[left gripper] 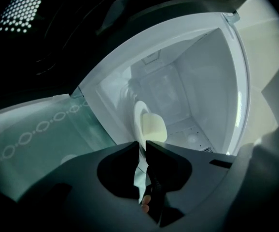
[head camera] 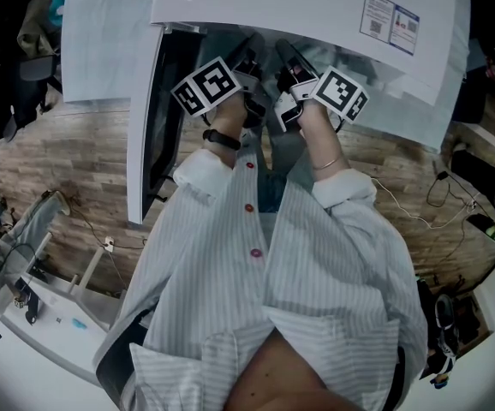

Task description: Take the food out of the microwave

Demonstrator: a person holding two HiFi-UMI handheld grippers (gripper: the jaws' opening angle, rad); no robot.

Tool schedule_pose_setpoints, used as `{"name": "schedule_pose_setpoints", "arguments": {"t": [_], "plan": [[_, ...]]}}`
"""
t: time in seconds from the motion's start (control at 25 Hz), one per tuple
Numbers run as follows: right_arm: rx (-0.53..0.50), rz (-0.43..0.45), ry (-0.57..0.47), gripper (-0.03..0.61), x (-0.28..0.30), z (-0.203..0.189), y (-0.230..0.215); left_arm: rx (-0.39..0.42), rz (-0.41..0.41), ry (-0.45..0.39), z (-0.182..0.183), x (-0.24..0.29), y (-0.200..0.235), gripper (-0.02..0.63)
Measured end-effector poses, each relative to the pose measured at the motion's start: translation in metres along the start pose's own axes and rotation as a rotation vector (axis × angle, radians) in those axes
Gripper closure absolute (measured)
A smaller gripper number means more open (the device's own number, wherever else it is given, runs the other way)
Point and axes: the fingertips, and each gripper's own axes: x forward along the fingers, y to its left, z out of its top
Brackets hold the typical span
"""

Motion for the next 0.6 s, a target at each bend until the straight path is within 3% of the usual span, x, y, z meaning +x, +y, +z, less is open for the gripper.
{"name": "schedule_pose_setpoints", "arguments": {"t": [0.6], "plan": [[0.027,0.039,0.052,0.517,-0.021,-0.017,-0.005,-0.049,0.002,-0.053,-0.022,-0.020,0.002,0.568]]}}
